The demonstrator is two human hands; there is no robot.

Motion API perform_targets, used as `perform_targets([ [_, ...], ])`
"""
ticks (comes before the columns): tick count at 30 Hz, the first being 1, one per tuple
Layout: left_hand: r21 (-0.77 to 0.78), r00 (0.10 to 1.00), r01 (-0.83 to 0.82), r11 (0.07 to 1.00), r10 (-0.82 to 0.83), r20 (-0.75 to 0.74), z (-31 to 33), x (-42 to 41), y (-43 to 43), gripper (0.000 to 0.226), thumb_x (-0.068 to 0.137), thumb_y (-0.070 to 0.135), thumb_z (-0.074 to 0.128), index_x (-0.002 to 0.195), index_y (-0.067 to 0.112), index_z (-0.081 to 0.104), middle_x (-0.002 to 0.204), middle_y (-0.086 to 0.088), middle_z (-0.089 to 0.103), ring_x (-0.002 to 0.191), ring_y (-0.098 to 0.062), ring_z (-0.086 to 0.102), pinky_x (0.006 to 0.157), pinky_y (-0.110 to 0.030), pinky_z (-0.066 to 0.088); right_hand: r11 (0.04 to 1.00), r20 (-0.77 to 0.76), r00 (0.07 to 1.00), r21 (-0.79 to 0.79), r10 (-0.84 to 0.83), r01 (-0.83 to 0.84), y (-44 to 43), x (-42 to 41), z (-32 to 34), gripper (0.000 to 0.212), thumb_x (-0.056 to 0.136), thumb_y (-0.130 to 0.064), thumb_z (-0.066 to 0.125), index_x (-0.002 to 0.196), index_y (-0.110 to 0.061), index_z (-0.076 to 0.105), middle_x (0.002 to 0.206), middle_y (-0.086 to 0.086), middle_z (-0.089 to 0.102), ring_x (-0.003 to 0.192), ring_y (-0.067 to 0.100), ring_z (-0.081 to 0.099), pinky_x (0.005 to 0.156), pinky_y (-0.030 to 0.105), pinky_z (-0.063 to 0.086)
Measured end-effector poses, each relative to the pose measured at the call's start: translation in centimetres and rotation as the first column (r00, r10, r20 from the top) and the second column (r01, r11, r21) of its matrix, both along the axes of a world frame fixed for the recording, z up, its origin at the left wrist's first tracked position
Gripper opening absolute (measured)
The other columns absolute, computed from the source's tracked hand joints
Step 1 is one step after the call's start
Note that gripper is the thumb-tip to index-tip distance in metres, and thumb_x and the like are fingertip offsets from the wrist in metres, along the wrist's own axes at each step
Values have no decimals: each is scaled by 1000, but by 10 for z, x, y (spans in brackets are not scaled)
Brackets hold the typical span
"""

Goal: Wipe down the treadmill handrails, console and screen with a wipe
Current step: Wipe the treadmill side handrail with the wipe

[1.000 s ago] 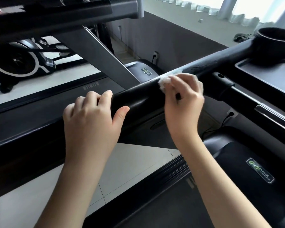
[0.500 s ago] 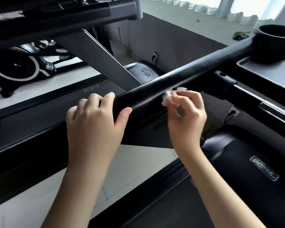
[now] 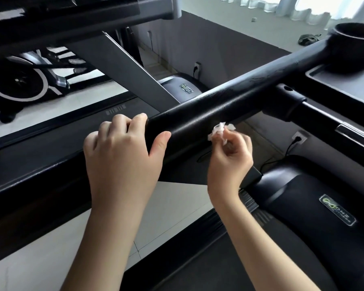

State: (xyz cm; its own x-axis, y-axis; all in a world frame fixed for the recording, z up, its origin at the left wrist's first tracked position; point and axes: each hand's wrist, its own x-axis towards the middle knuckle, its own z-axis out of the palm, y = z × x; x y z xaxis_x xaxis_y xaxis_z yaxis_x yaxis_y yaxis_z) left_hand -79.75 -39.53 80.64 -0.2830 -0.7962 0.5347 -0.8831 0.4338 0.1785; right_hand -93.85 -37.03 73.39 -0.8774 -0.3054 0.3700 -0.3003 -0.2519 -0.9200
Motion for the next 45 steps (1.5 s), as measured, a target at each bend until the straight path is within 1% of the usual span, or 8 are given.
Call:
perform_targets([
  [5, -8, 1000, 5, 1000, -5, -9, 0, 0, 0, 58, 89, 52, 39, 116, 8, 65, 96, -15, 64, 89, -37, 57, 81, -46, 41, 994, -119, 987, -10, 104, -106, 6, 8, -4, 4, 87, -3, 67, 84, -4, 70, 94, -2, 61, 102, 16, 64, 83, 33, 54],
  [10, 0, 1000, 1, 1000, -1, -18, 0, 0, 0, 57, 89, 52, 40, 115, 8, 66, 97, -15, 64, 90, -37, 58, 82, -46, 40, 996, -26, 998, -80, -53, 51, -6, -5, 21, 15, 87, -5, 66, 99, -13, 71, 98, -5, 59, 103, 7, 60, 82, 12, 44],
  [15, 2, 1000, 3, 1000, -3, -26, 0, 0, 0, 59, 88, 52, 39, 116, 8, 66, 97, -14, 65, 90, -37, 58, 82, -46, 40, 999, -416, 909, 9, 37, -37, 4, 7, 20, 15, 87, -2, 66, 101, -3, 73, 102, 1, 60, 95, 22, 63, 81, 32, 52],
  [20, 6, 1000, 6, 1000, -6, -13, 0, -1, 1, 60, 87, 52, 38, 116, 7, 66, 95, -14, 65, 88, -36, 58, 81, -46, 42, 999, -264, 964, 2, -36, 37, -7, -13, 49, 14, 86, -12, 69, 98, -18, 71, 93, -21, 64, 92, 21, 65, 81, 28, 51],
  [25, 21, 999, 41, 999, -41, -2, 4, 2, 1, 61, 86, 48, 39, 118, 2, 63, 98, -16, 67, 89, -37, 62, 81, -46, 46, 985, -689, 706, 153, 164, -79, -4, -9, 62, 7, 85, -7, 70, 87, -11, 75, 90, -7, 71, 90, 20, 60, 86, 25, 47],
  [29, 30, 998, 62, 998, -62, 8, 6, 13, 4, 62, 84, 46, 38, 120, 1, 62, 113, -15, 65, 102, -36, 61, 88, -49, 44, 979, -699, 710, 192, 84, 73, -17, -29, 72, 11, 86, -18, 66, 82, -18, 75, 82, -5, 70, 89, 24, 61, 87, 45, 46],
  [40, 76, 997, -71, 995, 72, -7, 1, 38, 12, 61, 84, 50, 37, 114, 4, 65, 101, -17, 67, 95, -38, 61, 89, -51, 37, 987, -755, 651, 150, 79, 54, -10, -11, 63, 10, 87, -7, 66, 90, -10, 76, 90, 4, 70, 89, 27, 61, 87, 38, 47],
  [45, 64, 997, -71, 995, 73, -22, -1, 37, 13, 59, 85, 49, 39, 114, 4, 64, 99, -17, 66, 95, -38, 61, 88, -49, 35, 981, -845, 500, 183, 192, -66, 7, -3, 47, 16, 85, 4, 64, 97, 1, 74, 100, 15, 68, 93, 32, 61, 85, 31, 49],
])
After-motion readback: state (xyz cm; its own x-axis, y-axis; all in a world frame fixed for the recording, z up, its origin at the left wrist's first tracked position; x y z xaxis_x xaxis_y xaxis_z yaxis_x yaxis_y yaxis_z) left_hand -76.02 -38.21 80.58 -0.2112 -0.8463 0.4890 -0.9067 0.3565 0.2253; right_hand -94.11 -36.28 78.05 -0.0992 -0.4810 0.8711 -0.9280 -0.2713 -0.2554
